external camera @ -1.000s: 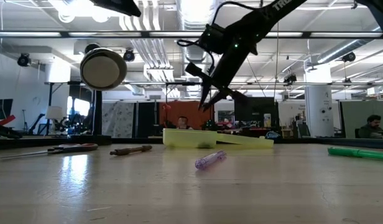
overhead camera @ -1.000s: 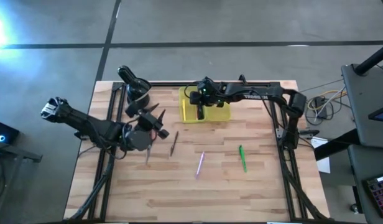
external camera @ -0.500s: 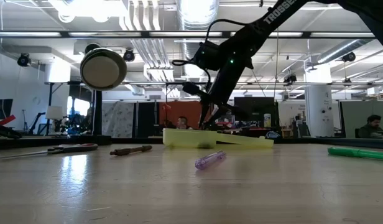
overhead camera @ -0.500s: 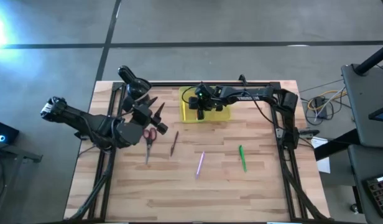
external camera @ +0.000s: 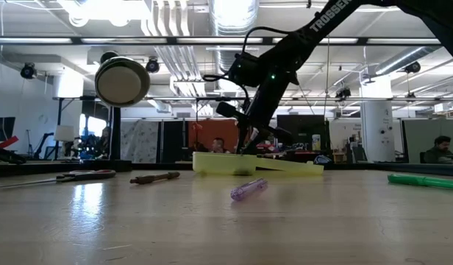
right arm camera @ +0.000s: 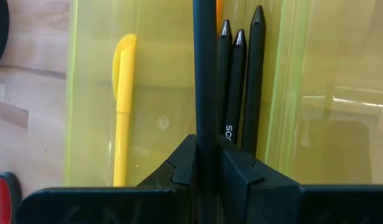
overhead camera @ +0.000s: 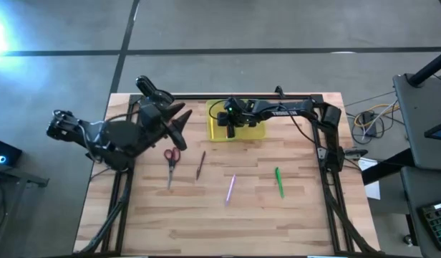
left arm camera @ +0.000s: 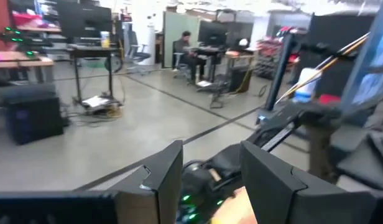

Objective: Pick & place school supplies into a supply box
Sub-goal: Put the black pen into the yellow supply box

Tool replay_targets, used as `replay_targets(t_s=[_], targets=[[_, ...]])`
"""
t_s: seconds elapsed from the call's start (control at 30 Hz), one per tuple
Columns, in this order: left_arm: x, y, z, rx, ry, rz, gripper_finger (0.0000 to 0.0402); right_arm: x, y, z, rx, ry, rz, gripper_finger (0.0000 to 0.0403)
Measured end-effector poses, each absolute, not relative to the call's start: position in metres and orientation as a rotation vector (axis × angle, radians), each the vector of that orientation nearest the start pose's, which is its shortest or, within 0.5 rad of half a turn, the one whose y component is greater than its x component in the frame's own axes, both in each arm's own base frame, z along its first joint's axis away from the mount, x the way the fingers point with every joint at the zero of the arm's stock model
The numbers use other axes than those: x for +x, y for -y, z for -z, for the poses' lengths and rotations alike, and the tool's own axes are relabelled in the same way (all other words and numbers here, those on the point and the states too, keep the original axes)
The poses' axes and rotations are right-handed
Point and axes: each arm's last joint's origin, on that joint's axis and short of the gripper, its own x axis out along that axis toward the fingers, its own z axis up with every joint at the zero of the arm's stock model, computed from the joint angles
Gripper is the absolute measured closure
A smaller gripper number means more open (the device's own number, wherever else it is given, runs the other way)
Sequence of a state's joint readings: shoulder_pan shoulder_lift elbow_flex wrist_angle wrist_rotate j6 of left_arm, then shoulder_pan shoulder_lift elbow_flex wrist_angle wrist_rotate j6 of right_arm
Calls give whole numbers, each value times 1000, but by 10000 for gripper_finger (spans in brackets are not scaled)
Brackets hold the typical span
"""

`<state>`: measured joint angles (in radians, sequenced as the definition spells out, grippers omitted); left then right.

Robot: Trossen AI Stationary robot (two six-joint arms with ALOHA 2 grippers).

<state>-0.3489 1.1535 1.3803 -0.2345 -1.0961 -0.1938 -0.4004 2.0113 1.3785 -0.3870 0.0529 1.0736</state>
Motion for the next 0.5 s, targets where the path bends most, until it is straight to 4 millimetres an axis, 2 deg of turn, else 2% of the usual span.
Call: replay_targets(t_s=[0.23, 0.5], targets=[[210, 49, -474, -286, 133, -734, 259, 381, 163, -162, 1134, -724, 941, 351], [213, 50, -472, -301, 134, -734, 259, 380, 162, -162, 1131, -735, 945, 325]])
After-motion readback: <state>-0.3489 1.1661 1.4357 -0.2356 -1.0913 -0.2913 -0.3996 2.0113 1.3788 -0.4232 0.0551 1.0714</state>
